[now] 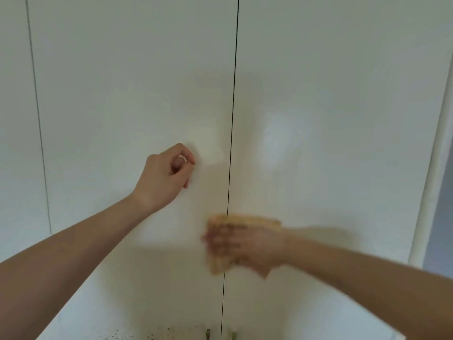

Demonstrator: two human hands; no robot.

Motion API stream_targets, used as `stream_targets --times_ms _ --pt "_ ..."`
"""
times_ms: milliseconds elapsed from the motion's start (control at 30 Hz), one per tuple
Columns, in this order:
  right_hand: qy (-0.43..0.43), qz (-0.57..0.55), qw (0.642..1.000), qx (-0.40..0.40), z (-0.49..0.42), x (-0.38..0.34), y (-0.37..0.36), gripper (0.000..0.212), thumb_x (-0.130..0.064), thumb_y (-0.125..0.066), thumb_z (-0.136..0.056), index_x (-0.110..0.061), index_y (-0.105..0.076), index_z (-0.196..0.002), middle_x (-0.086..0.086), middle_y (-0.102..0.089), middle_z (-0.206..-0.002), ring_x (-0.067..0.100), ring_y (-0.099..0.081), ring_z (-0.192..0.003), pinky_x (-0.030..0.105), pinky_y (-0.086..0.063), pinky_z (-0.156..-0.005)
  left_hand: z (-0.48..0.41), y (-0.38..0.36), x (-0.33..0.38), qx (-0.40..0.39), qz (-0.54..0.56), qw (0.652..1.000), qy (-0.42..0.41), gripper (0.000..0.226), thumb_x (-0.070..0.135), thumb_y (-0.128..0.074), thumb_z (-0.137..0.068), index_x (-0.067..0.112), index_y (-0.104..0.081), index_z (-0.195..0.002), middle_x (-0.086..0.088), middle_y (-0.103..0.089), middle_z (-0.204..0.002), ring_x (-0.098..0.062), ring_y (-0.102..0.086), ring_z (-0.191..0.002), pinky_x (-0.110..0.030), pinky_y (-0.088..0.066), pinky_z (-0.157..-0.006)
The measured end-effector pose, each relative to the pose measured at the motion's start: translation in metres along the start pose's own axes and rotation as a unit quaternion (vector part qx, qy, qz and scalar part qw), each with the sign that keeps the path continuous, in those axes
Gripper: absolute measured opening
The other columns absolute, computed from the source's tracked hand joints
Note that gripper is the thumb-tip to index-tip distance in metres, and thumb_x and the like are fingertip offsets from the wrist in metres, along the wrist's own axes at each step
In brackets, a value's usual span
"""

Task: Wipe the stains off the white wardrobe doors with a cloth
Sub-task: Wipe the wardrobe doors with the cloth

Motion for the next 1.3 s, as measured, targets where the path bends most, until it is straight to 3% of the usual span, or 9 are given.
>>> stream_targets --times_ms 100,233,400,467,600,800,967,1100,1300 --pt "-0.258 0.207 0.931 0.155 0.013 0.118 0.128 0.057 -0.027 -0.044 -0.104 -0.013 -0.038 -0.159 0.013 -0.029 -0.168 0.035 -0.017 -0.158 0.047 -0.005 -0.130 -0.007 0.019 -0.007 0.052 0.022 0.998 0.018 0.020 0.000 -0.050 -0.091 0.014 -0.062 -0.086 -0.014 -0.063 -0.058 -0.015 -0.052 -0.049 -0.030 -0.045 -0.052" --pt "-0.558 0.212 0.723 0.347 0.021 0.155 0.164 0.060 -0.029 -0.031 -0.107 -0.012 -0.022 -0.164 0.011 -0.014 -0.172 0.034 -0.009 -0.160 0.052 -0.005 -0.130 0.002 0.027 -0.024 0.106 0.069 0.990 0.062 0.018 -0.004 -0.048 -0.093 0.008 -0.061 -0.089 -0.011 -0.060 -0.056 -0.023 -0.050 -0.050 -0.026 -0.042 -0.051" --pt "-0.231 0.186 0.946 0.129 -0.068 -0.022 -0.035 0.067 -0.034 -0.053 -0.101 -0.011 -0.032 -0.161 0.012 -0.015 -0.172 0.033 -0.007 -0.160 0.050 0.003 -0.130 0.024 0.028 -0.050 0.135 0.062 0.986 0.079 0.023 -0.002 -0.049 -0.090 0.017 -0.061 -0.083 0.001 -0.057 -0.049 -0.026 -0.050 -0.049 -0.032 -0.043 -0.053" --pt "-0.083 0.223 0.970 -0.044 -0.062 -0.077 -0.095 0.074 -0.042 -0.064 -0.093 -0.009 -0.043 -0.155 0.015 -0.024 -0.169 0.033 -0.013 -0.159 0.050 0.009 -0.129 0.035 0.025 -0.057 0.124 0.062 0.987 0.082 0.025 -0.002 -0.050 -0.091 0.019 -0.061 -0.082 0.001 -0.056 -0.048 -0.024 -0.049 -0.049 -0.033 -0.043 -0.054" --pt "-0.098 0.251 0.961 0.067 -0.076 0.022 0.004 0.098 -0.051 -0.082 -0.072 -0.006 -0.048 -0.152 0.019 -0.036 -0.163 0.035 -0.012 -0.156 0.045 0.005 -0.130 0.030 0.038 -0.063 0.122 0.069 0.987 0.073 0.018 0.009 -0.052 -0.088 0.023 -0.061 -0.080 0.004 -0.053 -0.047 -0.021 -0.050 -0.050 -0.033 -0.044 -0.058" --pt "-0.488 0.230 0.777 0.325 -0.101 0.128 0.138 0.059 -0.031 -0.033 -0.108 -0.011 -0.023 -0.164 0.013 -0.016 -0.172 0.034 -0.011 -0.160 0.052 -0.008 -0.129 -0.003 0.079 -0.070 0.189 0.125 0.974 0.031 0.016 0.008 -0.047 -0.085 0.018 -0.059 -0.083 -0.016 -0.052 -0.051 -0.013 -0.048 -0.043 -0.028 -0.037 -0.053" --pt "-0.235 0.173 0.948 0.125 -0.163 -0.056 -0.059 0.063 -0.033 -0.047 -0.106 -0.011 -0.029 -0.162 0.009 -0.015 -0.172 0.030 -0.004 -0.160 0.047 0.004 -0.130 -0.003 0.093 -0.091 0.108 0.113 0.988 0.013 0.017 0.004 -0.051 -0.090 0.017 -0.060 -0.084 -0.010 -0.054 -0.047 -0.016 -0.044 -0.042 -0.024 -0.037 -0.046" --pt "-0.062 0.117 0.991 0.014 -0.157 -0.035 -0.050 0.055 -0.029 -0.045 -0.107 -0.007 -0.038 -0.158 0.011 -0.021 -0.171 0.028 -0.005 -0.161 0.045 -0.017 -0.129 -0.008 0.103 -0.103 0.062 0.102 0.993 0.006 0.020 -0.002 -0.053 -0.092 0.014 -0.061 -0.083 -0.013 -0.055 -0.049 -0.014 -0.042 -0.041 -0.023 -0.037 -0.046" --pt "-0.446 0.237 0.824 0.256 -0.147 0.128 0.140 0.059 -0.030 -0.031 -0.109 -0.013 -0.020 -0.165 0.010 -0.014 -0.173 0.031 -0.008 -0.160 0.051 -0.009 -0.129 -0.020 0.127 -0.110 0.068 0.138 0.988 -0.022 0.026 -0.003 -0.051 -0.091 0.019 -0.060 -0.081 -0.012 -0.055 -0.049 -0.012 -0.043 -0.041 -0.025 -0.038 -0.048"
Point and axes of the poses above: each hand's wrist, its own z-axis away from the middle knuckle, its own y-axis out of the back of the hand, x = y × z, the point moved 6 cm from there along -z, towards the middle knuckle
